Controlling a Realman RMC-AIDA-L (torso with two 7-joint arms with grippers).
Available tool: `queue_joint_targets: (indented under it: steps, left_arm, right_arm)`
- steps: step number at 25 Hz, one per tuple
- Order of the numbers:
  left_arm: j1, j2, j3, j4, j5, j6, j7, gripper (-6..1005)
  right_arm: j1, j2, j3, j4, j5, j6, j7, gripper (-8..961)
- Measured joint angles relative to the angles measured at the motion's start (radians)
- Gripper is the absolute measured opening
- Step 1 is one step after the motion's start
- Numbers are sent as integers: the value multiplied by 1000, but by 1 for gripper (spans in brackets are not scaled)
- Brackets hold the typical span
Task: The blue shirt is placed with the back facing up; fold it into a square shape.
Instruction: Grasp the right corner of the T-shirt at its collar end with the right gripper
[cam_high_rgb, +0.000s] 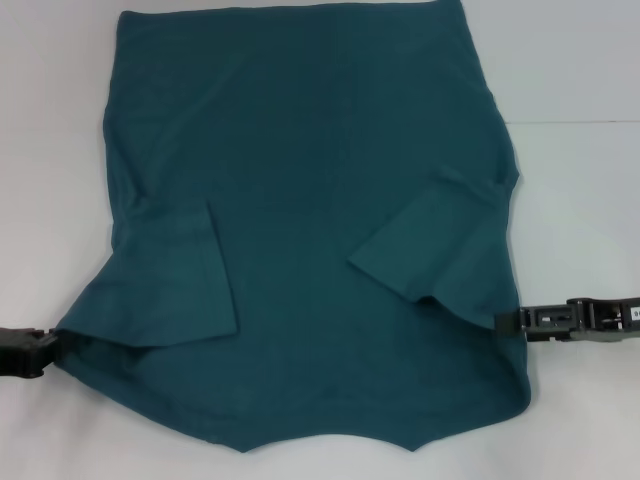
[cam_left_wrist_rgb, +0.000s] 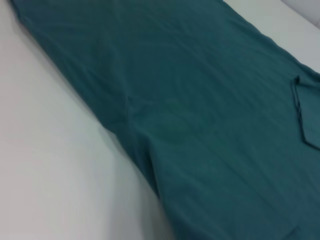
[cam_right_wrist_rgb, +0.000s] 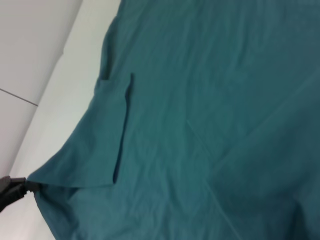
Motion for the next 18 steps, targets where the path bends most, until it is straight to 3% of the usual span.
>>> queue_joint_targets:
  steps: [18]
  left_arm:
    - [-12, 0, 2, -6, -1, 1, 4, -2]
  right_arm:
    - [10, 10, -4, -14, -63, 13, 32, 817]
